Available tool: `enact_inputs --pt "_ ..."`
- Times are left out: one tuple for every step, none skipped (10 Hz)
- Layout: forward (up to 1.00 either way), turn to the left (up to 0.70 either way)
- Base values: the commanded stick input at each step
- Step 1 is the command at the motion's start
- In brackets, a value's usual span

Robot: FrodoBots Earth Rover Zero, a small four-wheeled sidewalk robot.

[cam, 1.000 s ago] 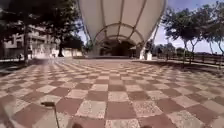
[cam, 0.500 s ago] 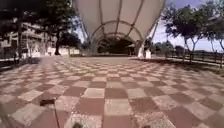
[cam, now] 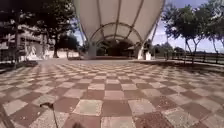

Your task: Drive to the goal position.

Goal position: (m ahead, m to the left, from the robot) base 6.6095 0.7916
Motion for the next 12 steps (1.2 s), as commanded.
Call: enact_inputs --pt "0.70 0.35" --pt "0.70 0.35" --pt "0.70 0.35" --pt "0.70 0.35" --pt "0.70 0.35" --pt "0.70 0.35" --pt "0.70 0.23" --pt "0.70 0.04" --pt "0.70 0.00" --pt "0.70 0.00" --pt "0.70 0.00" --pt "0.70 0.00"
